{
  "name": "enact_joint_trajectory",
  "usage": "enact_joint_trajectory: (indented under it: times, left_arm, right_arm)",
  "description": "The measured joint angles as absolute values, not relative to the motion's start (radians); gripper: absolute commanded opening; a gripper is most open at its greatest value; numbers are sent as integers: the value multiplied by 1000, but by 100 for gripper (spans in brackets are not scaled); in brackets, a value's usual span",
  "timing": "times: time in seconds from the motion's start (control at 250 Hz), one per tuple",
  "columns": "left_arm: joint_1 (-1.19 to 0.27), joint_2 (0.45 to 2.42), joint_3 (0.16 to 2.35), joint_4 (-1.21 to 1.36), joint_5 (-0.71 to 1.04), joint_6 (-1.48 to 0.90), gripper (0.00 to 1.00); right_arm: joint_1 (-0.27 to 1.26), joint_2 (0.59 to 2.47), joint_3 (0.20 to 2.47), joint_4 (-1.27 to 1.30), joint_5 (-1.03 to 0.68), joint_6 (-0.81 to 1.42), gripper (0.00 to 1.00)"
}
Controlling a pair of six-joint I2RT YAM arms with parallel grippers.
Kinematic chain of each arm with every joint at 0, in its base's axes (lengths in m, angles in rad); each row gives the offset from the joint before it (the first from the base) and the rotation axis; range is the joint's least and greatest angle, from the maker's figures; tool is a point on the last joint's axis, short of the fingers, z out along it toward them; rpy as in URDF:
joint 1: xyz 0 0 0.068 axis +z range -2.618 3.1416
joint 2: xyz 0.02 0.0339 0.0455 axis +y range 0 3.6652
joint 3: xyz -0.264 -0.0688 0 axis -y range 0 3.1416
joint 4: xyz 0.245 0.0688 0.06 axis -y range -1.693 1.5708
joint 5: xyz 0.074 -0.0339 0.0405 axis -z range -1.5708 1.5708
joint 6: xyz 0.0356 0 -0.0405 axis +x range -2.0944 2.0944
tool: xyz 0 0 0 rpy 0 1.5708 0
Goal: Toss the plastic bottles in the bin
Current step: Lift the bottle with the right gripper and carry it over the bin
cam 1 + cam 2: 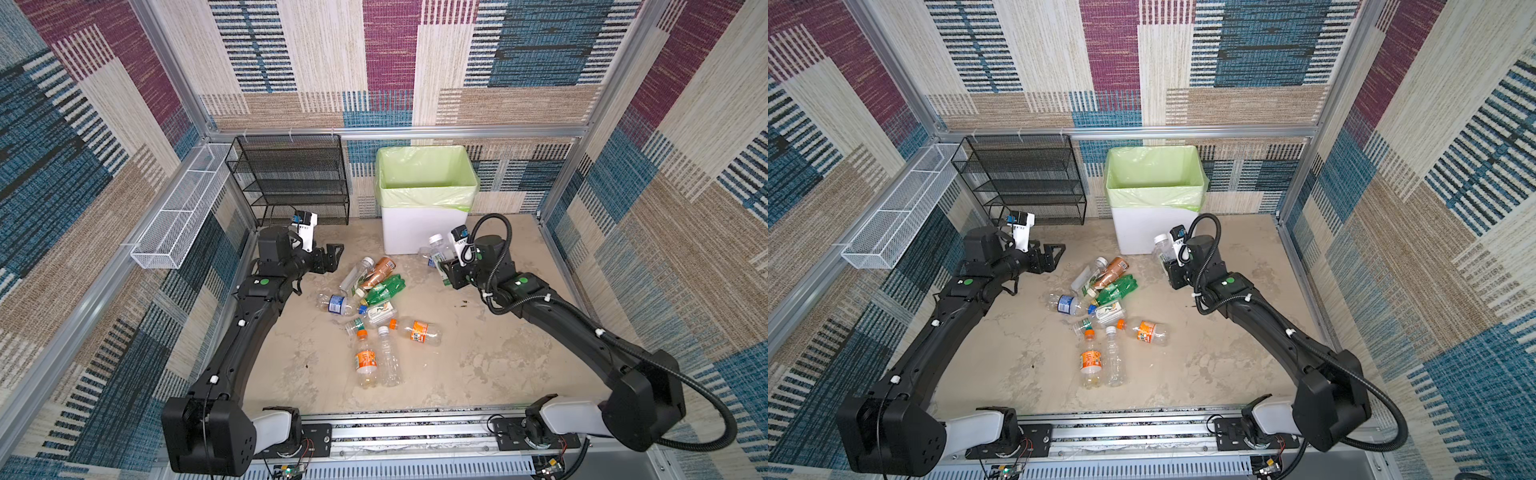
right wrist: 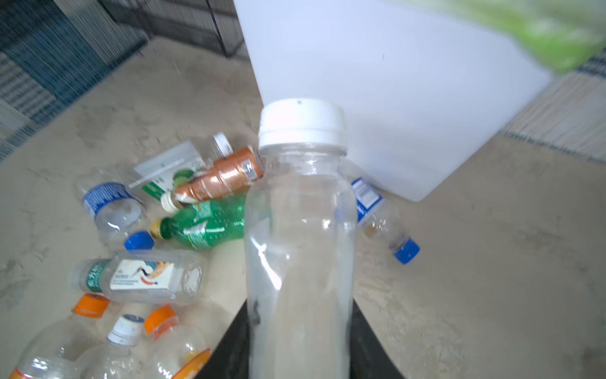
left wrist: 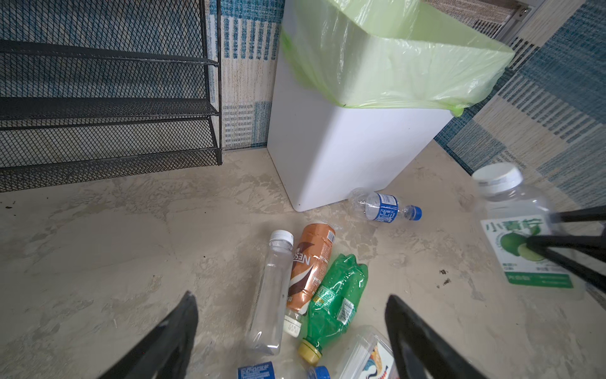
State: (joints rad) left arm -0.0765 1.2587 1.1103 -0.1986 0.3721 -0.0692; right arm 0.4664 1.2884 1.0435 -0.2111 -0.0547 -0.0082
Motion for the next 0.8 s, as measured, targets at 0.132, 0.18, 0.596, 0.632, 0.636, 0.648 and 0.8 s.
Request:
enact_joint_trajectory:
  times: [0.132, 0.18, 0.596, 0.632, 0.636, 0.648, 0.8]
  left_arm:
    - [-76, 1258, 1109, -197, 372, -69, 90]
    - [-76, 1258, 1107, -195, 373, -69, 89]
    - [-76, 1231, 1077, -153, 381, -69, 89]
    - [-76, 1227, 1075, -151, 382, -69, 89]
    - [-76, 1226, 1074, -151, 382, -69, 89]
    - [-76, 1224, 1073, -150, 383, -69, 89]
    - [-77, 1208, 1066, -146, 396, -69, 89]
  right_arm:
    - [466, 1143, 915, 80, -48, -1, 38]
    - [466, 1103, 867, 207, -30, -1, 38]
    - [465, 1009, 630, 1254, 117, -111, 40]
    - [465, 1022, 636, 1310, 117, -117, 40]
    - [465, 1024, 638, 1316, 117, -118, 40]
    - [465, 1032, 644, 1339, 117, -119, 40]
    - [463, 1176, 831, 1412, 142, -128, 41]
